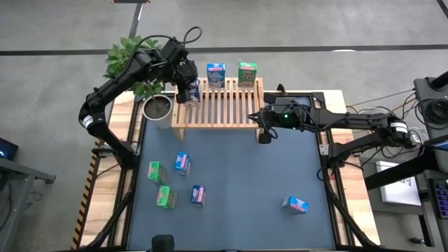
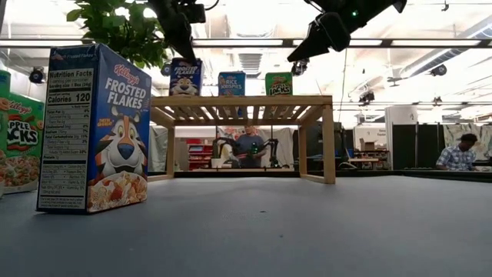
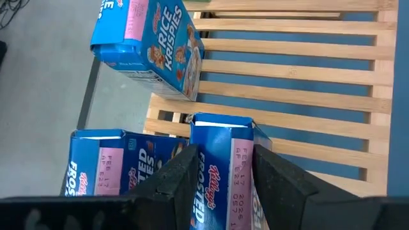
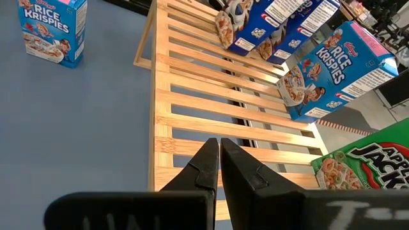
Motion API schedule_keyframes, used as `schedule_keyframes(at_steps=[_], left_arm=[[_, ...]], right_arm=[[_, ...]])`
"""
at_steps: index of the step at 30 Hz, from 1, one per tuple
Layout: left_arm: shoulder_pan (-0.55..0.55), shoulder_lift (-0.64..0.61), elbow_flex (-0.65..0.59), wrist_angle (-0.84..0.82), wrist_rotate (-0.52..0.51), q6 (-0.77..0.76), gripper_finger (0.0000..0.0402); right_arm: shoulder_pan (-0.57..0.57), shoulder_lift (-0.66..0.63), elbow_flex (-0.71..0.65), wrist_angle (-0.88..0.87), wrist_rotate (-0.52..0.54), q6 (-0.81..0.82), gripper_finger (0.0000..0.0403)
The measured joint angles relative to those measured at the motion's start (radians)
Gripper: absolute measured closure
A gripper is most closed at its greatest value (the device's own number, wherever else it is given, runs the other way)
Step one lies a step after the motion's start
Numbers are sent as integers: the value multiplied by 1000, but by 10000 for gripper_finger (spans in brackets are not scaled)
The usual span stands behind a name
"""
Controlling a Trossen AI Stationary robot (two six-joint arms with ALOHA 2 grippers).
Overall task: Stack cereal on shelf
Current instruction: Put the right blue cereal box on the shelf aligned with the blue cereal box
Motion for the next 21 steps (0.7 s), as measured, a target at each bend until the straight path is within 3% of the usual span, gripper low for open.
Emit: schedule_keyframes(at_steps=[7,21], left_arm=[[-4,-2,0,-1,-95,-1,275],[-11,-1,-10,-1,-125,5,271]], right_arm=[[0,0,0,0,0,18,394],[0,0,0,-1,0,18,394]])
